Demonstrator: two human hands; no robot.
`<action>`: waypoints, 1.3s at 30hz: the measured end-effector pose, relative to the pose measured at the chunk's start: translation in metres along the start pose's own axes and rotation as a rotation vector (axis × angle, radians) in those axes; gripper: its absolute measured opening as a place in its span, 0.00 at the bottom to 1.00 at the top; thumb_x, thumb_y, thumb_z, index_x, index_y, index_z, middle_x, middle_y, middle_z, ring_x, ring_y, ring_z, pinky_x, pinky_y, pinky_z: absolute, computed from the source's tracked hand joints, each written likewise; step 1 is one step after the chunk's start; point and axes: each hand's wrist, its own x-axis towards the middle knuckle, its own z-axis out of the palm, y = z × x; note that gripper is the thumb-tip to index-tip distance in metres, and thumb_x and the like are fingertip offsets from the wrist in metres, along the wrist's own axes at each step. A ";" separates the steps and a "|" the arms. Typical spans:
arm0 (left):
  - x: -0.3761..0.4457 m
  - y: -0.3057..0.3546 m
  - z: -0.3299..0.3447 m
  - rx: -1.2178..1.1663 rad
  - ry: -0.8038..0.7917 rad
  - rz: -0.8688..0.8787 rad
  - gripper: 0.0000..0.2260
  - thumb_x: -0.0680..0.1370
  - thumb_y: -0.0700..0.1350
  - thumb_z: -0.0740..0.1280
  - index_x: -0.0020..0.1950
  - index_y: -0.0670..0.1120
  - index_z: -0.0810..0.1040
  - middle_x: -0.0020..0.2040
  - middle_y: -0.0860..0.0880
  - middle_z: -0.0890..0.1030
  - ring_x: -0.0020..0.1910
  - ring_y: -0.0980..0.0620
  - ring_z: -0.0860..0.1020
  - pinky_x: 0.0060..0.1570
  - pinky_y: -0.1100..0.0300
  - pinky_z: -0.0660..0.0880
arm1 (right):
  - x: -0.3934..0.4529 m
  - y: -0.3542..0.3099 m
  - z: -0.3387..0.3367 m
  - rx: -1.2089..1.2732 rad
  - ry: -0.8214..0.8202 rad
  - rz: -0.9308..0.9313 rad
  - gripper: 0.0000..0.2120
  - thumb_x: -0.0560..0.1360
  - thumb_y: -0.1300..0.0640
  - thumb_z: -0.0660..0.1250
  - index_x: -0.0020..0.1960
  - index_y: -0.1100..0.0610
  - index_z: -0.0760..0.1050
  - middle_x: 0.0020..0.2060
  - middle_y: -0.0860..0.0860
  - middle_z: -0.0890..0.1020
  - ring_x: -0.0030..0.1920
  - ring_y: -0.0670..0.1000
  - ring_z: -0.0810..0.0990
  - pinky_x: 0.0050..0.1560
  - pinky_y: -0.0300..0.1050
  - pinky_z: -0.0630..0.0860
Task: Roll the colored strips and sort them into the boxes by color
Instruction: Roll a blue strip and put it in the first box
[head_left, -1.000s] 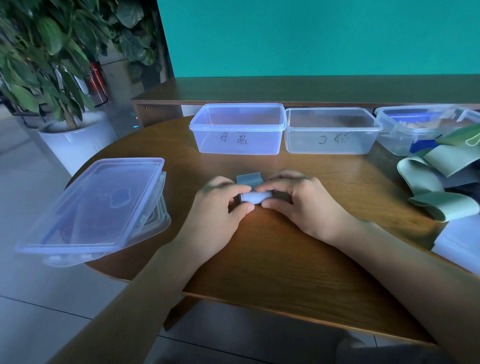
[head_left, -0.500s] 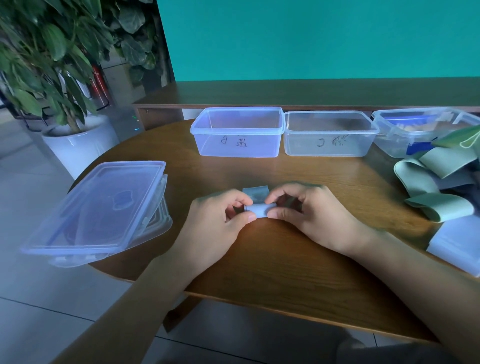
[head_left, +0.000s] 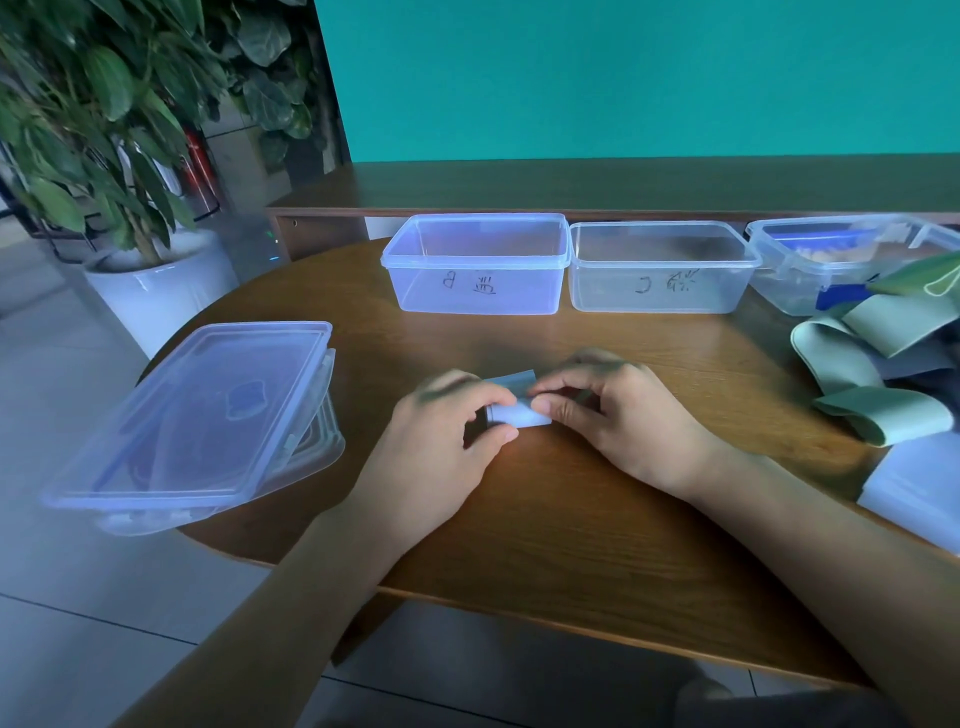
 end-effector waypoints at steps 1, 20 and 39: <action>0.002 -0.001 0.001 0.000 0.002 -0.006 0.09 0.78 0.51 0.71 0.58 0.55 0.82 0.55 0.57 0.79 0.48 0.58 0.75 0.47 0.68 0.70 | 0.000 0.000 0.001 -0.014 0.019 -0.011 0.07 0.79 0.52 0.70 0.55 0.50 0.84 0.48 0.44 0.81 0.48 0.42 0.78 0.50 0.27 0.70; 0.008 -0.003 0.006 0.050 0.033 0.023 0.11 0.80 0.49 0.68 0.63 0.53 0.79 0.60 0.56 0.77 0.57 0.57 0.73 0.53 0.62 0.72 | 0.009 0.007 0.007 -0.081 0.037 -0.064 0.12 0.79 0.55 0.71 0.62 0.54 0.83 0.53 0.46 0.81 0.50 0.42 0.78 0.51 0.25 0.68; 0.015 -0.007 0.009 0.106 -0.041 0.011 0.19 0.82 0.48 0.65 0.73 0.53 0.72 0.71 0.56 0.74 0.65 0.49 0.71 0.64 0.53 0.69 | 0.024 0.012 0.012 -0.137 -0.007 -0.009 0.15 0.83 0.54 0.64 0.68 0.52 0.78 0.60 0.50 0.77 0.60 0.49 0.77 0.66 0.45 0.72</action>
